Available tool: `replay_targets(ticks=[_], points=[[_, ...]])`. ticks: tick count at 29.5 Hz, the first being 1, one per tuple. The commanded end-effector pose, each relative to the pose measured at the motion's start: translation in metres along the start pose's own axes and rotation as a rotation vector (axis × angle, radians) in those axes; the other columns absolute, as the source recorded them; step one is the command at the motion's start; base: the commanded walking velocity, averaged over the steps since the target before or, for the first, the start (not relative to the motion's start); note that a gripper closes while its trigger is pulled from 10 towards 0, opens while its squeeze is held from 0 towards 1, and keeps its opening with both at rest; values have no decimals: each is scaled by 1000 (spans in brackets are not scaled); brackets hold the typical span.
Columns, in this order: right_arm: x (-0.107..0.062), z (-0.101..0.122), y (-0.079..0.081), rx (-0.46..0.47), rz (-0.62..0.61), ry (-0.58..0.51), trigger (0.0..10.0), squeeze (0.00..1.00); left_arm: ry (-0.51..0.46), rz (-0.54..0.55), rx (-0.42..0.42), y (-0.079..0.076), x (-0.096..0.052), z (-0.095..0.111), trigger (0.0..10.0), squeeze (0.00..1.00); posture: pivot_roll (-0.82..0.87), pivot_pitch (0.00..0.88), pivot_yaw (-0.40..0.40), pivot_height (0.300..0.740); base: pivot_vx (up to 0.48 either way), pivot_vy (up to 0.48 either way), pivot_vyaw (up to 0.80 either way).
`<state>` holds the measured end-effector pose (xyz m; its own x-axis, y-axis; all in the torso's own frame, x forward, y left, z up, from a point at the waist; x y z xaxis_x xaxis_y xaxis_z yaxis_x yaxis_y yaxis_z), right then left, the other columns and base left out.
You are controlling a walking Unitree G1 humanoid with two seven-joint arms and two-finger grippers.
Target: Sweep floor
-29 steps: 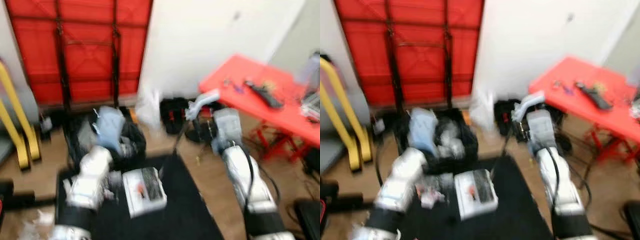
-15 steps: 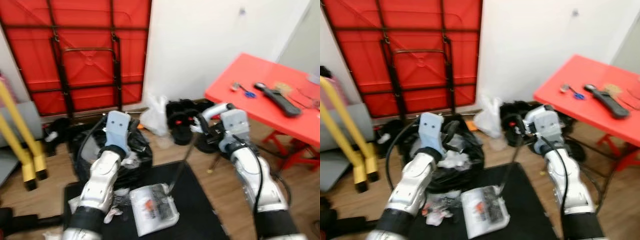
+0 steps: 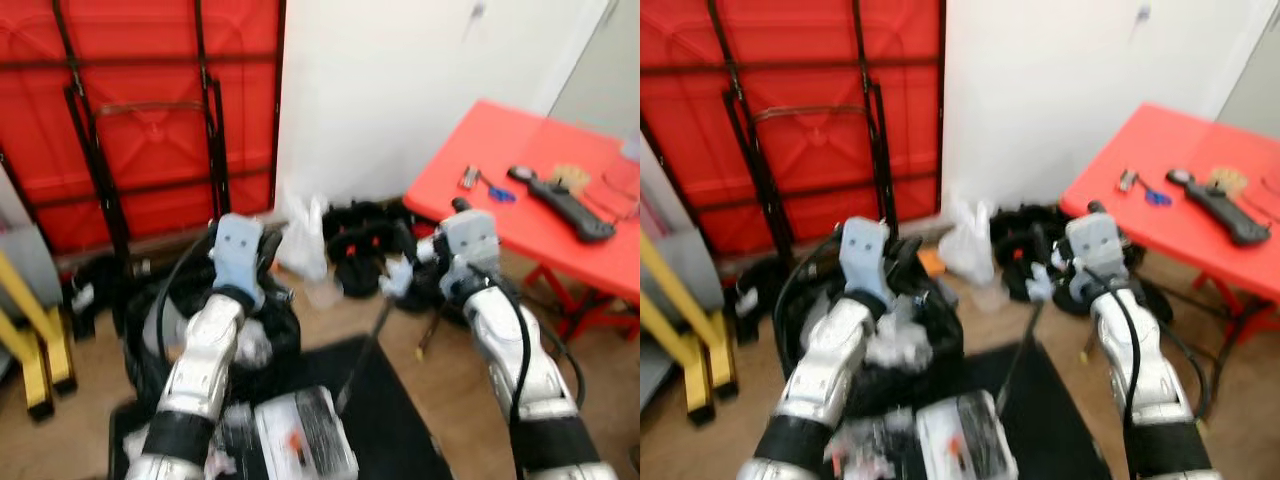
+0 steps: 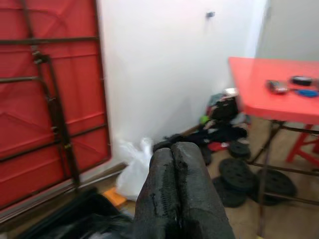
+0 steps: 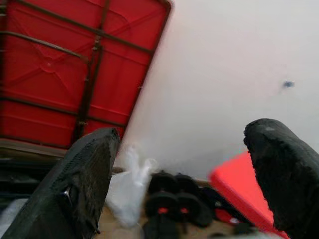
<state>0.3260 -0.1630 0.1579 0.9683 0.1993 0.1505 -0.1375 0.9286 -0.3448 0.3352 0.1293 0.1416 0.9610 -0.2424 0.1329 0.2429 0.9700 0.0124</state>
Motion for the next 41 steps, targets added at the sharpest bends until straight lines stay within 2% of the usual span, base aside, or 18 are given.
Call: replay_targets(ticks=[1,12,13,17,27,31,41], points=[[-1,0,-6,-13,-5,-4,10000,0,-5,2,-12,-2,0,0,10000,0,-143,0,-164,740,0,0,0],[-1,2,-3,-24,23,-14,10000,0,-1,16,-10,-1,1,-1,10000,0,-144,0,-164,740,0,0,0],[-2,2,2,-18,70,-12,10000,0,1,17,-9,0,1,-1,10000,0,-143,0,-164,740,0,0,800],[-3,2,9,-36,120,-12,10000,0,4,19,-7,0,1,-1,10000,0,-143,0,-164,740,0,0,800],[-3,3,10,-23,130,-16,10000,0,10,17,3,1,1,-2,10000,0,-145,0,-161,740,0,0,800],[-3,3,10,15,128,-24,10000,0,16,-2,28,-2,2,-2,10000,0,-146,0,-160,740,0,0,613],[-4,3,10,27,126,-28,10000,0,29,-19,39,-5,2,-4,10000,0,-146,0,-160,740,0,-345,0]])
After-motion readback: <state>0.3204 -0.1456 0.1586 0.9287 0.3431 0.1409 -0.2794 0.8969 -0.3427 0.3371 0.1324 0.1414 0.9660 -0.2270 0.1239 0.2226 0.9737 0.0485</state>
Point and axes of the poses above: a point about 5 cm out from each wrist's last joint towards the gripper, its own x axis pointing out of the wrist towards the gripper, its own z axis along the axis of the wrist's last joint, y = z × x, the point moved 2 cm from there along x, pointing out of the wrist towards the gripper, and after that the axes turned 6 degrees about -x, right-handed, at the moved point
